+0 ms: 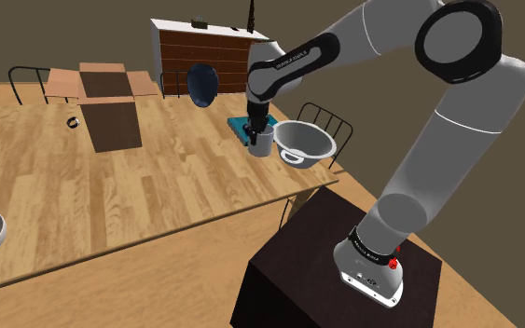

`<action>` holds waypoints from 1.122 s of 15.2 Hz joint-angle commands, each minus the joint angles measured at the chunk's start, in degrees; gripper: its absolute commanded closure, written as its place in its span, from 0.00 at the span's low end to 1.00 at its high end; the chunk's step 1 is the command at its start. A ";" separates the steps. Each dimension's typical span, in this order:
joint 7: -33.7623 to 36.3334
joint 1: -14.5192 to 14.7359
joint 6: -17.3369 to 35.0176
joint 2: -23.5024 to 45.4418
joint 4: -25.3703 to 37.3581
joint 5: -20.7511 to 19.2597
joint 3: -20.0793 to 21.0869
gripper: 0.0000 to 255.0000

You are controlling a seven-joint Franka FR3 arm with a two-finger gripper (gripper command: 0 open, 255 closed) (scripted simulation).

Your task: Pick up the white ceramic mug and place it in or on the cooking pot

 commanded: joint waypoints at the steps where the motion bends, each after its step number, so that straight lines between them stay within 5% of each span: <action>1: -0.14 -0.01 -1.63 -1.23 0.40 0.14 0.01 1.00; 8: -0.47 -0.01 -6.84 -3.99 2.86 0.44 0.03 1.00; 17: -12.64 -6.39 -7.51 -4.17 3.89 -0.75 -6.33 1.00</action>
